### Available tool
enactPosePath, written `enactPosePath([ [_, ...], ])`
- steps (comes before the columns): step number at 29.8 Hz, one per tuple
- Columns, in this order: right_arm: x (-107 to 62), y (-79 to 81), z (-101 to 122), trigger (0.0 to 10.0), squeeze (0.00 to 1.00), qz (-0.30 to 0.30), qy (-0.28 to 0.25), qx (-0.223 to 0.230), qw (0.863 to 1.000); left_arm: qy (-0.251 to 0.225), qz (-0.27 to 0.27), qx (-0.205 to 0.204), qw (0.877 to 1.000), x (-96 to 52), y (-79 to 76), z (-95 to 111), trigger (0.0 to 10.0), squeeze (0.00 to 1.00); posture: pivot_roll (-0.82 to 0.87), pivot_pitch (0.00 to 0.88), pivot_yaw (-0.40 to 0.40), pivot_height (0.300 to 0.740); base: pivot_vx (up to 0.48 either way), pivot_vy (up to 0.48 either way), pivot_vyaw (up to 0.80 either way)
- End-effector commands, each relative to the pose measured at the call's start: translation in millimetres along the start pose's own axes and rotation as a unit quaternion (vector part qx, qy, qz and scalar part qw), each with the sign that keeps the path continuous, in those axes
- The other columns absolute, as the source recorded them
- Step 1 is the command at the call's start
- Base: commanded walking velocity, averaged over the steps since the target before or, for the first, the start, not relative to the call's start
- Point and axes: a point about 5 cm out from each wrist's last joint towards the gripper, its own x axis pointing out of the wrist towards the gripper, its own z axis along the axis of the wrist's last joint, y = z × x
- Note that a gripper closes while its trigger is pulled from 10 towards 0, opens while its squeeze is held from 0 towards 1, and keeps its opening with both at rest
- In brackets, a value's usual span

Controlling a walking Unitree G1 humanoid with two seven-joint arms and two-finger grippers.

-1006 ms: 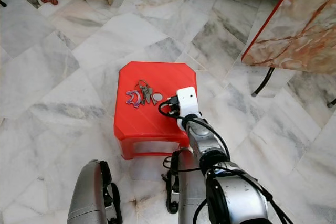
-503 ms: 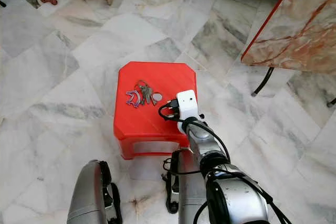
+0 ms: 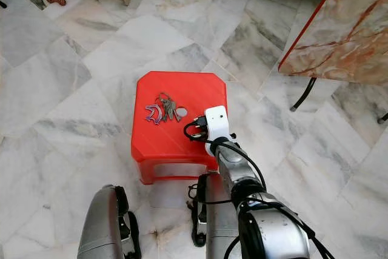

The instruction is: Hang keys on a hook

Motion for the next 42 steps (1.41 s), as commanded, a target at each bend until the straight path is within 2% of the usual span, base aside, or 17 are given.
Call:
enactPosePath([
  [1,-6.2,-0.3,-14,0.0,0.00,0.002,0.006,0.012,1.000,0.030,0.000,-0.002,1.000,-6.1,-2.3,-15,10.0,0.00,0.10,0.436,-0.126,0.580,0.000,0.000,0.00],
  [6,-12.0,-7.1,-16,0.0,0.00,-0.007,-0.020,0.011,1.000,0.027,-0.001,-0.002,1.000,-2.9,-4.0,-11,10.0,0.00,0.10,0.427,-0.125,0.580,0.000,0.000,0.00],
  [8,-17.7,-15.9,-15,0.0,0.00,-0.013,-0.041,0.013,0.999,0.023,-0.001,-0.002,1.000,-0.7,-4.1,-8,10.0,0.00,0.09,0.420,-0.127,0.580,0.000,0.000,0.00],
  [12,-23.0,-22.2,-18,0.0,0.00,-0.016,-0.046,0.006,0.999,0.023,0.000,-0.001,1.000,0.8,-3.0,-6,10.0,0.00,0.09,0.411,-0.124,0.580,0.000,0.000,0.00],
  [13,-25.5,-24.7,-19,4.9,0.00,-0.016,-0.049,0.000,0.999,0.023,0.000,-0.001,1.000,1.1,-2.5,-5,10.0,0.00,0.09,0.409,-0.123,0.580,0.000,0.000,0.00],
  [14,-26.5,-25.8,-18,4.9,0.00,-0.017,-0.052,-0.002,0.999,0.023,0.001,0.000,1.000,1.3,-2.2,-5,10.0,0.00,0.09,0.407,-0.122,0.580,0.000,0.000,0.00],
  [15,-27.2,-26.9,-18,10.0,0.00,-0.017,-0.055,-0.004,0.998,0.023,0.001,0.000,1.000,1.3,-2.0,-5,10.0,0.00,0.09,0.407,-0.122,0.580,0.000,0.000,0.00],
  [22,-24.2,-21.5,4,10.0,0.00,0.007,-0.103,0.004,0.995,0.023,0.002,0.003,1.000,1.2,0.0,-5,10.0,0.00,0.10,0.409,-0.117,0.580,0.000,0.000,0.00],
  [23,-20.4,-18.5,13,10.0,1.00,0.013,-0.113,0.007,0.993,0.023,0.002,0.003,1.000,1.0,0.0,-5,10.0,0.00,0.10,0.410,-0.116,0.580,0.000,0.000,0.00],
  [24,-12.3,-13.3,26,10.0,1.00,0.021,-0.118,0.015,0.993,0.024,0.002,0.004,1.000,0.7,0.0,-6,10.0,0.00,0.10,0.410,-0.116,0.580,0.000,0.000,0.00],
  [25,-8.4,-11.0,29,10.0,1.00,0.024,-0.112,0.020,0.993,0.024,0.002,0.004,1.000,0.6,-0.1,-6,10.0,0.00,0.10,0.412,-0.116,0.580,0.000,0.000,0.00],
  [28,-2.9,-7.9,30,10.0,1.00,0.024,-0.087,0.024,0.996,0.024,0.002,0.004,1.000,0.5,-0.4,-6,10.0,0.00,0.10,0.415,-0.120,0.580,0.000,0.000,0.00],
  [29,1.5,-5.2,29,10.0,1.00,0.017,-0.061,0.020,0.998,0.024,0.002,0.004,1.000,0.4,-0.6,-6,10.0,0.00,0.10,0.417,-0.119,0.580,0.000,0.000,0.00],
  [31,2.9,-4.1,29,10.0,1.00,0.014,-0.055,0.018,0.998,0.024,0.002,0.005,1.000,0.4,-0.6,-6,10.0,0.00,0.10,0.417,-0.119,0.580,0.000,0.000,0.00],
  [35,11.0,10.7,26,10.0,1.00,0.018,-0.004,0.021,1.000,0.025,0.003,0.005,1.000,-0.8,0.5,-8,10.0,0.00,0.11,0.420,-0.120,0.580,0.000,0.000,0.00],
  [42,13.7,18.1,26,10.0,1.00,0.020,0.006,0.026,0.999,0.025,0.005,0.008,1.000,-1.9,2.0,-9,10.0,0.00,0.11,0.421,-0.124,0.580,0.000,0.000,0.00],
])
